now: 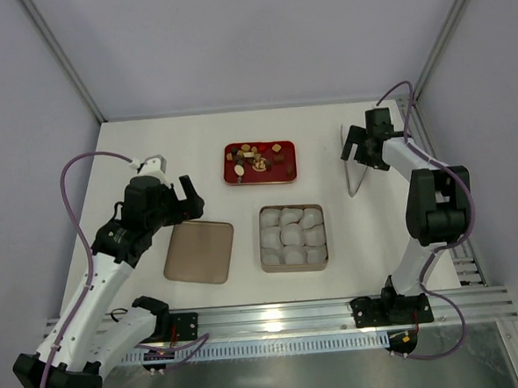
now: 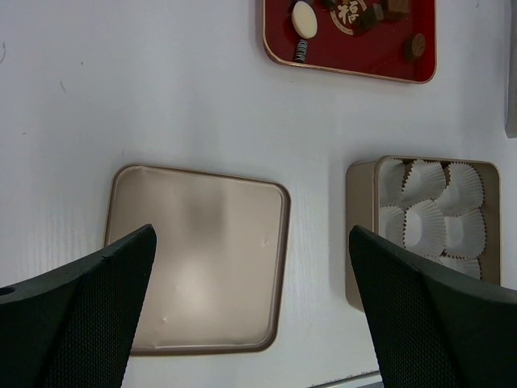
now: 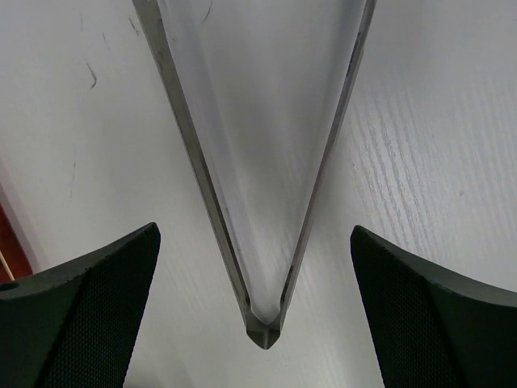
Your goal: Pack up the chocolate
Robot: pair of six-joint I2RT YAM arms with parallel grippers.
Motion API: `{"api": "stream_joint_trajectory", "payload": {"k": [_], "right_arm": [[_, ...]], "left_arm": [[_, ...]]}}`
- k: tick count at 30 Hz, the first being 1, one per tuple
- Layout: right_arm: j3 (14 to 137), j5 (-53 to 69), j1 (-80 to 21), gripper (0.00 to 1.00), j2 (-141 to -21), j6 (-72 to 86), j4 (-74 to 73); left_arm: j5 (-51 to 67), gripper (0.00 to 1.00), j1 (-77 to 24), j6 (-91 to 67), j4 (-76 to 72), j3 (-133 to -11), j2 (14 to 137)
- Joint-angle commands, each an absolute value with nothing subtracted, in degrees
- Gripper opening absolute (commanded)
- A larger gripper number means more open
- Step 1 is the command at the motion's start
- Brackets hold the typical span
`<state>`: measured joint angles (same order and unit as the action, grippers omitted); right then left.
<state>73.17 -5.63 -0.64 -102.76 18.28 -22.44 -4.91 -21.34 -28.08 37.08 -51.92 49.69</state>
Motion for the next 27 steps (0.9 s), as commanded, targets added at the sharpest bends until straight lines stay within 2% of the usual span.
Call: {"api": "stream_joint_trajectory", "payload": {"k": [1,18,23,27], "right_arm": [[76.20,-6.94,-0.79,1.00,-103.97,18.63,-23.56],[84.28,-10.99,-2.81,1.00,-114.43,15.73,-30.14],[85.25,-9.23,-2.81,0.94,-116.71,15.12,-30.59],[84.29,-9.32,-2.90,0.93,-116.98,15.73,-29.63]], "left_arm": [[-4.66,1.00,-21.18,-28.21,35.33,-51.77,48.69],[-4.31,1.00,-21.18,-28.39,35.42,-51.86,49.83],[-4.39,1.00,-21.18,-28.39,35.42,-51.86,50.36],[-4.39,1.00,-21.18,-28.30,35.42,-51.77,50.54]]}}
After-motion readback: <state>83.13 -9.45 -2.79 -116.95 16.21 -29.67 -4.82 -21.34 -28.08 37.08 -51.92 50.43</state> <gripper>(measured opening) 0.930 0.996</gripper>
